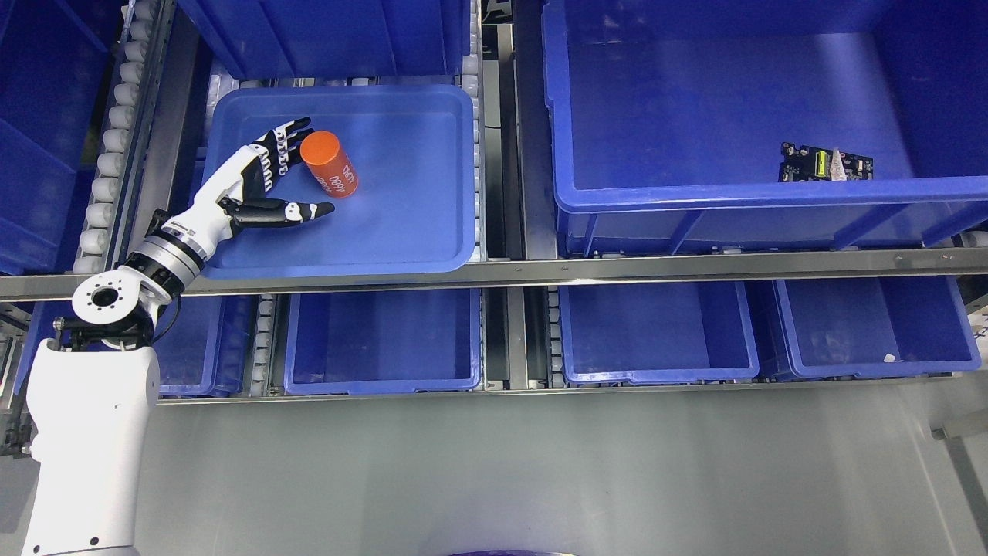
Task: Grab orange capacitor from left shelf to right desk
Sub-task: 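Position the open left hand beside the orange capacitor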
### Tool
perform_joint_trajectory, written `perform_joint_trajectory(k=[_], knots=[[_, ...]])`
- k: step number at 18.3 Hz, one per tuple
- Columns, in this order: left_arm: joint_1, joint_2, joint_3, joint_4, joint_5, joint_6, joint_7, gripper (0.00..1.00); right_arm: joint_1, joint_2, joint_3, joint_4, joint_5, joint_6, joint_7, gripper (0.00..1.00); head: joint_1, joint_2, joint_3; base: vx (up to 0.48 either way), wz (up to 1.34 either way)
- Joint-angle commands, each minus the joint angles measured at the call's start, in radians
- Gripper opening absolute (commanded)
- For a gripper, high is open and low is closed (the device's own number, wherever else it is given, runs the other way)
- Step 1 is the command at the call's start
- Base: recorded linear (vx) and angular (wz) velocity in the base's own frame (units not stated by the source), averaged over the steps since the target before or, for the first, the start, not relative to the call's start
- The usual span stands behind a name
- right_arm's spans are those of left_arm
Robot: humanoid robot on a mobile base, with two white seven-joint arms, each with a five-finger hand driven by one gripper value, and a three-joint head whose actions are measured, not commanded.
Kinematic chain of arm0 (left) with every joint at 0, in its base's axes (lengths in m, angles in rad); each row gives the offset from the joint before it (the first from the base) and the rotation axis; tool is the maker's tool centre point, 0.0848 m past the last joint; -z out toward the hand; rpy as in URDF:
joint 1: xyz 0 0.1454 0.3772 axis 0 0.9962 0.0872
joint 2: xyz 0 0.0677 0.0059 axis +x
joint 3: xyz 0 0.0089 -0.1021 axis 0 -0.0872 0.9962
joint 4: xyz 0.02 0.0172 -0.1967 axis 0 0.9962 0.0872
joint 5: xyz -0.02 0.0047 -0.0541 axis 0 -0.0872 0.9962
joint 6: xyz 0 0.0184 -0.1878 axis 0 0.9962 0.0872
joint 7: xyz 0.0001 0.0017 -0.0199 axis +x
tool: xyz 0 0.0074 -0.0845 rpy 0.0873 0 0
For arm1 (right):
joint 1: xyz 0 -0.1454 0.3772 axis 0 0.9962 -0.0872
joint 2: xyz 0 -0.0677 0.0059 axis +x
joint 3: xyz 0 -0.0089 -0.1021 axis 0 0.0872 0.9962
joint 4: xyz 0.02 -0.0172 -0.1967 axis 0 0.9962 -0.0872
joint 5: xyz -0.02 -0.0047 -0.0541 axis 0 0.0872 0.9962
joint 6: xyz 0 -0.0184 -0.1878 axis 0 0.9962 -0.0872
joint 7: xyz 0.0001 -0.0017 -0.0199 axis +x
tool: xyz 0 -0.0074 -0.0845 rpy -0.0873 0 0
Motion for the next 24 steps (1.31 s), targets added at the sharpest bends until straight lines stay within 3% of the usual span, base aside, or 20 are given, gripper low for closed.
perform_joint_trajectory(k=[1,16,24], knots=[[-0.027,-0.007,0.03,-0.042,0.0,-0.016,0.006,0.92,0.02,-0.017,-0.012,-0.017,0.005,0.001,0.0,1.0,0.0,0.0,0.0,0.0,0.0],[0.051,0.037,0.049,-0.122,0.0,-0.016,-0.091,0.91,0.02,-0.017,-0.012,-0.017,0.005,0.001,0.0,1.0,0.0,0.0,0.0,0.0,0.0],[0.052,0.039,0.112,-0.123,0.0,-0.016,-0.184,0.75,0.02,-0.017,-0.012,-0.017,0.005,0.001,0.0,1.0,0.0,0.0,0.0,0.0,0.0]])
